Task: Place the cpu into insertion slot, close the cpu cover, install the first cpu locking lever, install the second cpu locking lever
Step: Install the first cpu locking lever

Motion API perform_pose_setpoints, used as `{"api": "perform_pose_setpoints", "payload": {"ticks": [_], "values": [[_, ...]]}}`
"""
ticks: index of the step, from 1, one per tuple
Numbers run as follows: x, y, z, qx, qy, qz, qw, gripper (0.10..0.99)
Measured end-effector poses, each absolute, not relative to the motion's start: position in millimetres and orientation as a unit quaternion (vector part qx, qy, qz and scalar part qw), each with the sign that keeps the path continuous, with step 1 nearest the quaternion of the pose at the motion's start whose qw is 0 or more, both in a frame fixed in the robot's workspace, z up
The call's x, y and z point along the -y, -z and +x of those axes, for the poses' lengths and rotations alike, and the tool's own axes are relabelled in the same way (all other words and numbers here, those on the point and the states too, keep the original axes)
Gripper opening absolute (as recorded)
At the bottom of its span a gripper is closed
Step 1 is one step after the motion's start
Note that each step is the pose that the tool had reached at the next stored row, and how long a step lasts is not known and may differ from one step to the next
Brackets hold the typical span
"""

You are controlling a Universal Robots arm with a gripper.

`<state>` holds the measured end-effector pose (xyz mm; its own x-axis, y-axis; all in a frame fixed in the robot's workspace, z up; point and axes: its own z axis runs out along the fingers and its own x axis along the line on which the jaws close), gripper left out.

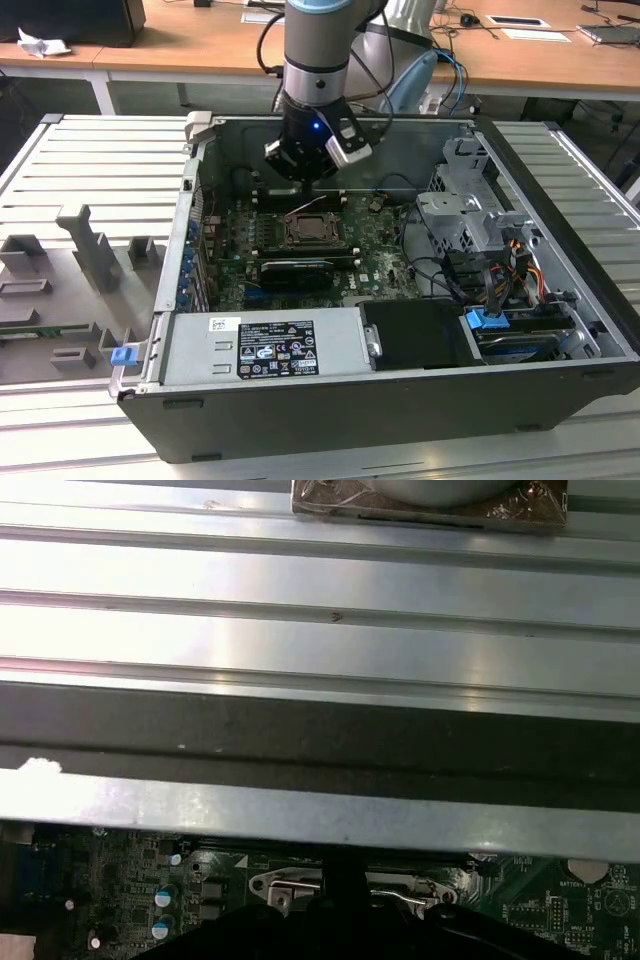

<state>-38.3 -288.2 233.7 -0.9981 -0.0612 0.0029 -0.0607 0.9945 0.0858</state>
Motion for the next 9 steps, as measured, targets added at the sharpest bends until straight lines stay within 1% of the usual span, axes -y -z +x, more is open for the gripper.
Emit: {"api": "perform_pose_setpoints", "payload": {"ticks": [9], "values": [[285.3,-224.4,-30.9,0.999,0.043,0.031,0.003,0.106]]}}
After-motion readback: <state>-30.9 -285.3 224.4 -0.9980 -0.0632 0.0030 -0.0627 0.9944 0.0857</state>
